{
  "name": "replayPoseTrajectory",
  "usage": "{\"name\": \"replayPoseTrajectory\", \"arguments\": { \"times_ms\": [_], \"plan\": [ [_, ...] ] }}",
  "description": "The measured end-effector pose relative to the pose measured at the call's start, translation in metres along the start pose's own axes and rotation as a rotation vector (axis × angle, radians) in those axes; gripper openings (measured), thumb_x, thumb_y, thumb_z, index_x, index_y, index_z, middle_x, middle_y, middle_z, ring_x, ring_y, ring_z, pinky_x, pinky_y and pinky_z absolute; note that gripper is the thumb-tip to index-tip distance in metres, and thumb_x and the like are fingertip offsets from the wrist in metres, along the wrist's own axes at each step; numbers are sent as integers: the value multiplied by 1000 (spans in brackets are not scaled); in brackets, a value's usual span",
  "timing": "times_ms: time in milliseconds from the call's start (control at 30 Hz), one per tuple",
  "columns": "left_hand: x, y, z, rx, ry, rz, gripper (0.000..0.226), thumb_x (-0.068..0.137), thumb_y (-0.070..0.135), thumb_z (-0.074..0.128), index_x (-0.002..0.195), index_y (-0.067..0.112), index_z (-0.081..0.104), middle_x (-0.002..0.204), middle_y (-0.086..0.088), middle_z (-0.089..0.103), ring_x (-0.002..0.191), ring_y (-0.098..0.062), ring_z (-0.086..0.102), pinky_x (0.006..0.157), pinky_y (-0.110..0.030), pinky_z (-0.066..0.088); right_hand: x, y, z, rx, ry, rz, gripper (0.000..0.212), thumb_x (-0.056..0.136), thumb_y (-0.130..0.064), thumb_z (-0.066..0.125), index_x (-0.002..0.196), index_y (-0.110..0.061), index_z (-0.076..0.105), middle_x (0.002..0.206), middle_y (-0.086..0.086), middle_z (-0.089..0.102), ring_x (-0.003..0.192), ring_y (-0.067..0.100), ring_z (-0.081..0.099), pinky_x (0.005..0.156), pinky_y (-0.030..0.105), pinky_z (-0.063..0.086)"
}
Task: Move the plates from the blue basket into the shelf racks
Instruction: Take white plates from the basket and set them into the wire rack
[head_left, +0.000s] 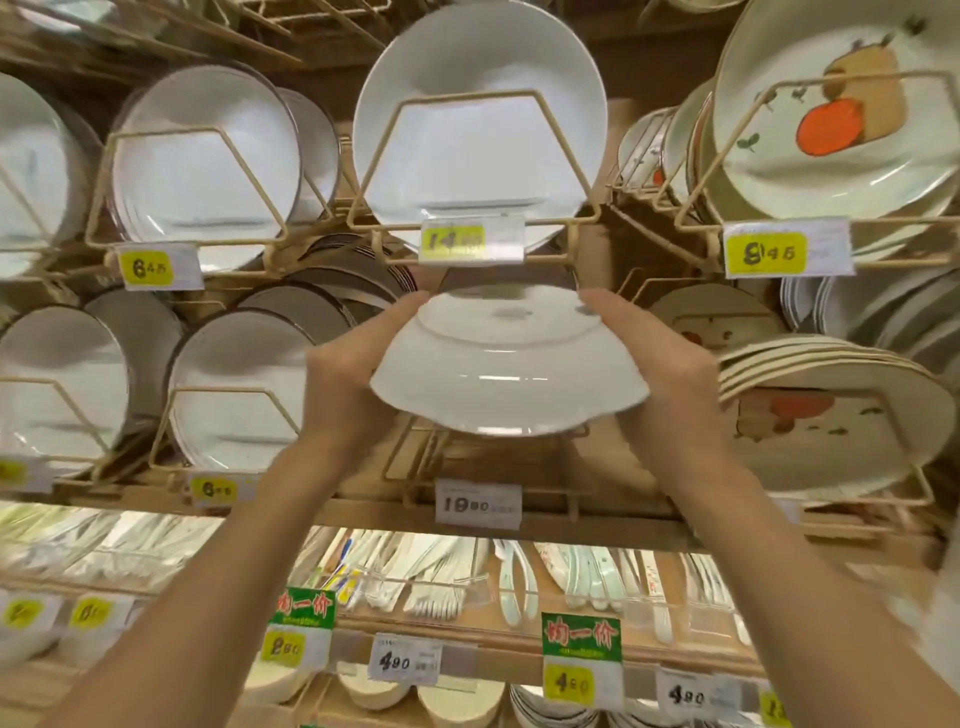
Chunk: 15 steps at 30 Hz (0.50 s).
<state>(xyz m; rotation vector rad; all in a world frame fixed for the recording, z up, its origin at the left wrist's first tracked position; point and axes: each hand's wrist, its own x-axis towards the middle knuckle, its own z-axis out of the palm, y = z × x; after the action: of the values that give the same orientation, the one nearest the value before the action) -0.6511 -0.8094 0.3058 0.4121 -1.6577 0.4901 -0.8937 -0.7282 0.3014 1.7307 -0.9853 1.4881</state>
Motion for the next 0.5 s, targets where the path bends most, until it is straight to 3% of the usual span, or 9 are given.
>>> {"name": "replayPoseTrajectory", "arguments": {
  "times_ms": [67,133,233,333,433,500],
  "plan": [
    [-4,-6,16,-98,-21,-135,31,82,3,65,113,7,69,102,10,64,93,1,56,75,-11,43,-5,10,23,13,-23,78,45,82,5,67,126,-4,62,127,12,63,119,23,60,101,41,48],
    [-8,-13,26,-156,-21,-226,37,81,-4,67,113,14,69,100,16,63,92,3,55,77,-9,42,-8,21,39,18,-13,106,47,82,7,68,126,-7,62,129,9,63,122,20,58,103,40,46],
    [0,-30,36,-252,-74,-349,33,86,2,65,111,24,69,98,15,68,90,2,59,76,-14,46,0,33,57,-33,-10,83,40,85,-2,67,124,-10,63,125,6,65,117,19,60,100,31,46],
    [12,-51,60,-152,-199,-446,30,89,8,64,117,18,68,105,-2,72,94,-13,63,74,-22,46,14,45,76,-116,-110,245,31,92,-16,60,123,-18,64,115,5,69,107,23,64,87,27,46],
    [19,-65,84,-194,-209,-519,35,86,-4,61,120,5,65,106,-4,69,95,-10,60,77,-8,47,25,61,90,-126,-165,474,39,94,-14,54,129,-30,60,117,4,68,107,22,62,92,30,48],
    [28,-73,100,-122,-172,-644,25,88,-11,52,105,1,66,87,0,65,77,-7,58,60,-2,44,34,72,98,-136,-158,562,41,91,-6,56,124,-29,63,112,5,70,105,23,63,89,32,51]
  ]
}}
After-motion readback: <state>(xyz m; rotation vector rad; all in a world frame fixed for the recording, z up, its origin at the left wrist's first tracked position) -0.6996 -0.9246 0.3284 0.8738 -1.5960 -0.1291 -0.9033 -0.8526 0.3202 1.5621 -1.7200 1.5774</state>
